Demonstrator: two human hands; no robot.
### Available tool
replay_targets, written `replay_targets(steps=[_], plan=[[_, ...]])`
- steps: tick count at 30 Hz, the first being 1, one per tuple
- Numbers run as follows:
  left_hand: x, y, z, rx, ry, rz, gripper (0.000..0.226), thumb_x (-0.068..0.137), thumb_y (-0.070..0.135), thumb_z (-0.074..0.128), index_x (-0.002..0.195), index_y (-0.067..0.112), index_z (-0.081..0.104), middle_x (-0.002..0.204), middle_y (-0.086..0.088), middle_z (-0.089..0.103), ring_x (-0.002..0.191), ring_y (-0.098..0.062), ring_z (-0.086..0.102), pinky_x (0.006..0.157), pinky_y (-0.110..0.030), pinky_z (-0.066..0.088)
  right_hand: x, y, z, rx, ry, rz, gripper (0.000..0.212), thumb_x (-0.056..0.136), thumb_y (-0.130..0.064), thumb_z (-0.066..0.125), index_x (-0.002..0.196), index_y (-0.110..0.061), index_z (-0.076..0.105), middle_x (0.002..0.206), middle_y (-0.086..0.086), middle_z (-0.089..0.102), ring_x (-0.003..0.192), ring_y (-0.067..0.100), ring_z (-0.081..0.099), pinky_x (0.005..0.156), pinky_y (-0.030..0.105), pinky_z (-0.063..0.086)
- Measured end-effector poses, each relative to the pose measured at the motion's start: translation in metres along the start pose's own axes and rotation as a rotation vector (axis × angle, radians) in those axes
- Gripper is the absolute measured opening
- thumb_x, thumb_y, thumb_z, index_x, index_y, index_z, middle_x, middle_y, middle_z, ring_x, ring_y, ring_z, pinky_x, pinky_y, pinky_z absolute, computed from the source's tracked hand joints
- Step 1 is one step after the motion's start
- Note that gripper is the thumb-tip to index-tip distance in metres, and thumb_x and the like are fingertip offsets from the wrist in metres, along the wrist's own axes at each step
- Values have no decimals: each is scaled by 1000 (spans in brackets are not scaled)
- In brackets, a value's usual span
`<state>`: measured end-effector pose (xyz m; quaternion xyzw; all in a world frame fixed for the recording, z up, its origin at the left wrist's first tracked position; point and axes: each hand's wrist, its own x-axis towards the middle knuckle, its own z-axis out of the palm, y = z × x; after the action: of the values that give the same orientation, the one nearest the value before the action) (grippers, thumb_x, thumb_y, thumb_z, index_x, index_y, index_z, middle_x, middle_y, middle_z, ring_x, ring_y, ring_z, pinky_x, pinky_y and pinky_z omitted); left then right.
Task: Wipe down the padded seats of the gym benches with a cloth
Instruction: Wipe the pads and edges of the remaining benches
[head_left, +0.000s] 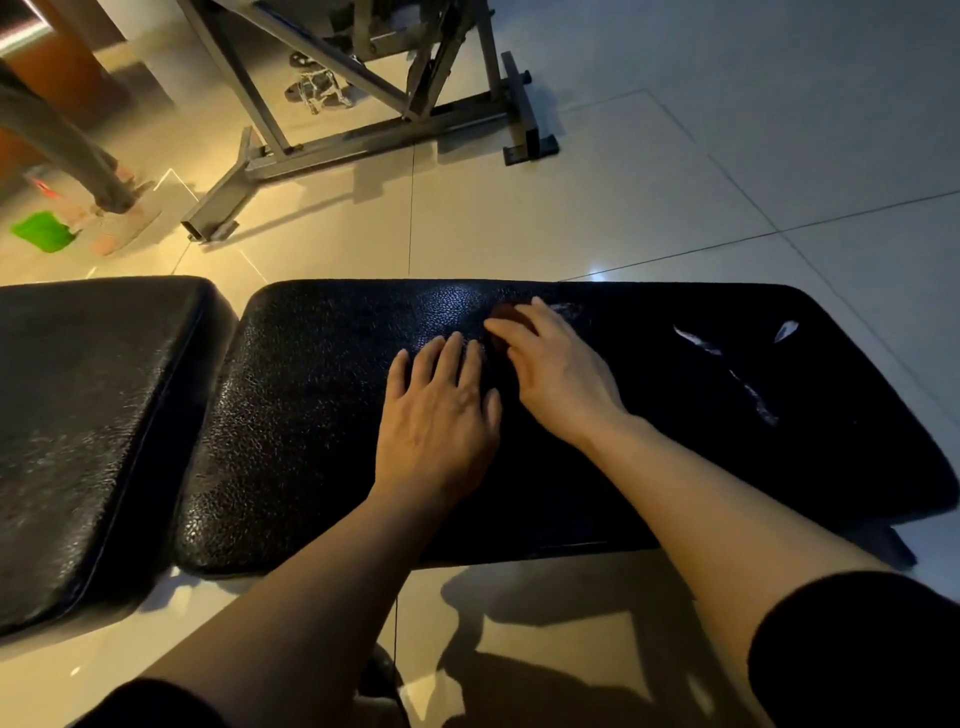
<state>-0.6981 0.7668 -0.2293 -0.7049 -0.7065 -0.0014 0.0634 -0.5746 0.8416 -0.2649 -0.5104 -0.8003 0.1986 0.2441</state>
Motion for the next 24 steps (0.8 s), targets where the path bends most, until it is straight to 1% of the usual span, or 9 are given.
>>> replay_targets(steps=[3, 6, 8, 10, 12, 14, 17, 20, 24], plan=[[0, 0, 0, 9, 8, -7, 60, 100, 46, 23, 153, 20, 17, 161, 1, 15, 148, -17, 7, 121, -41, 1, 12, 36, -13, -1, 58, 168, 42, 103, -20, 36, 144, -28, 44, 155, 2, 32, 146, 23, 20, 117, 41, 26], [0, 0, 1, -2, 4, -5, 60, 100, 46, 24, 153, 21, 17, 161, 1, 15, 148, -16, 7, 121, -41, 2, 18, 56, -20, -7, 98, 331, 44, 102, -18, 36, 145, -26, 41, 152, 5, 33, 139, 27, 30, 110, 41, 35], [0, -1, 2, -5, 13, -6, 60, 100, 46, 25, 153, 20, 18, 161, 0, 17, 148, -17, 8, 121, -41, 3, 21, 50, -17, -33, 125, 378, 46, 100, -16, 37, 146, -23, 40, 152, 8, 31, 142, 28, 26, 109, 42, 37], [0, -1, 3, -1, 31, -12, 60, 99, 46, 25, 152, 19, 22, 160, -1, 20, 147, -17, 11, 121, -42, 5, 25, 28, -9, -47, 133, 330, 46, 99, -16, 40, 144, -21, 41, 152, 9, 30, 144, 28, 22, 107, 42, 37], [-1, 0, 2, 5, 31, -14, 61, 97, 46, 21, 152, 19, 24, 159, -1, 22, 147, -18, 13, 121, -42, 5, 30, 0, 0, -20, 88, 168, 45, 98, -16, 43, 143, -23, 42, 153, 7, 31, 144, 28, 22, 106, 42, 38], [0, 1, 0, 8, 7, -4, 63, 97, 46, 14, 153, 20, 20, 160, -1, 19, 148, -17, 9, 120, -41, 2, 34, -23, 7, 23, 1, 12, 46, 100, -18, 42, 145, -25, 40, 156, 3, 27, 147, 24, 15, 110, 43, 34], [0, 1, -3, 15, -4, -9, 66, 94, 47, 10, 154, 20, 15, 161, 0, 15, 148, -16, 5, 120, -40, -2, 40, -20, 8, 70, -56, -16, 48, 101, -17, 42, 146, -31, 39, 157, -5, 26, 148, 18, 13, 112, 44, 34], [0, 1, -3, 19, -7, -14, 62, 99, 48, 16, 154, 20, 15, 161, 1, 13, 148, -16, 4, 121, -40, -1, 38, 17, 1, 69, 21, 112, 53, 97, -12, 46, 144, -34, 41, 157, -2, 28, 147, 19, 19, 114, 44, 33], [0, 0, -2, 7, -8, -11, 61, 100, 48, 21, 154, 20, 13, 161, 1, 12, 148, -15, 4, 121, -40, -1, 27, 58, -21, 31, 108, 368, 54, 96, -9, 42, 146, -30, 40, 156, 3, 29, 143, 24, 26, 112, 43, 34]])
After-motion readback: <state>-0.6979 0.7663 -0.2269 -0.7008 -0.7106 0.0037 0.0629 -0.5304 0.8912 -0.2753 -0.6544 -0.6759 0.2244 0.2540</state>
